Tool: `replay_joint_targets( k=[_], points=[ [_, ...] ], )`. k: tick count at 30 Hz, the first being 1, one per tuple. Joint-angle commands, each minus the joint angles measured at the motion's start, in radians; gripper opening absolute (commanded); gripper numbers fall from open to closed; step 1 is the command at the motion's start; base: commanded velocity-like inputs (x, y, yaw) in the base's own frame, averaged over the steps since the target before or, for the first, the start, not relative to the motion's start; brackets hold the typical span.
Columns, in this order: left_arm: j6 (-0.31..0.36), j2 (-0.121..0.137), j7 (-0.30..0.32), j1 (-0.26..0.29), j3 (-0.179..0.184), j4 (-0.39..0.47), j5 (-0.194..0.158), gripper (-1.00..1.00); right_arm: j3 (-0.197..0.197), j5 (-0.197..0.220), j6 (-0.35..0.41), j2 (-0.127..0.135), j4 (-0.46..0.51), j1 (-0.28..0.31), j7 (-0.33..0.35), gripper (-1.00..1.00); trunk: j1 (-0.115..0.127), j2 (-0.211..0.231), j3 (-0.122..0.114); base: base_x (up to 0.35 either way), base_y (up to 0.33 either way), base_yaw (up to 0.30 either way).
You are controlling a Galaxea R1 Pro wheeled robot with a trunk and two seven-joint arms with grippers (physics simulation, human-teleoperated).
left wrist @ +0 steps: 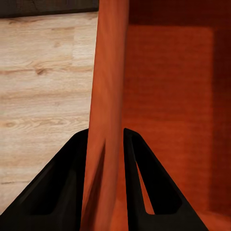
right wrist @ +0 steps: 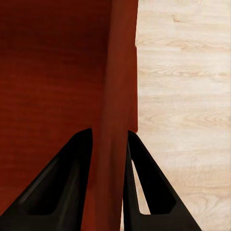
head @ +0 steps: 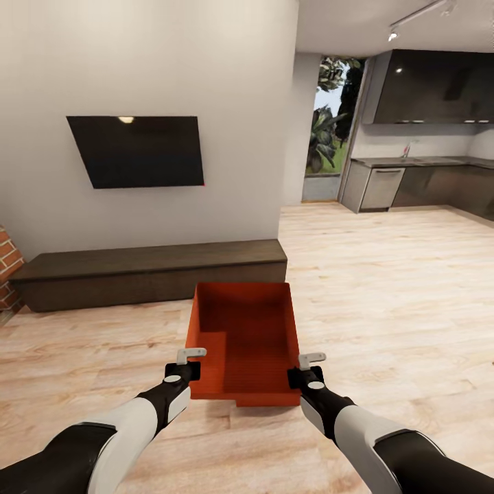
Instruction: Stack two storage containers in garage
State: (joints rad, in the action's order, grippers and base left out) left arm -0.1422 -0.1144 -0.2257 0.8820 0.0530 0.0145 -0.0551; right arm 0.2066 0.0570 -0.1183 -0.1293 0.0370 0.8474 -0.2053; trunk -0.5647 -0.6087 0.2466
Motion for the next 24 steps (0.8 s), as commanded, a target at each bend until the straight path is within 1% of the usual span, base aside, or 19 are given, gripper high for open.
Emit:
replay_joint_targets(
  k=[1,24],
  points=[
    [-0.007,-0.004,-0.017,0.002,-0.019,0.002,-0.002,-1.00,-0.009,0.026,-0.006,-0.004,-0.006,0.001,-0.008,-1.00,0.000,-0.001,0.000,0.000,0.000,0.000],
    [-0.007,-0.004,-0.017,0.002,-0.019,0.001,-0.002,-1.00,-0.009,0.026,-0.006,-0.004,-0.006,0.001,-0.008,-1.00,0.000,-0.001,-0.037,0.000,0.000,0.000]
  ],
)
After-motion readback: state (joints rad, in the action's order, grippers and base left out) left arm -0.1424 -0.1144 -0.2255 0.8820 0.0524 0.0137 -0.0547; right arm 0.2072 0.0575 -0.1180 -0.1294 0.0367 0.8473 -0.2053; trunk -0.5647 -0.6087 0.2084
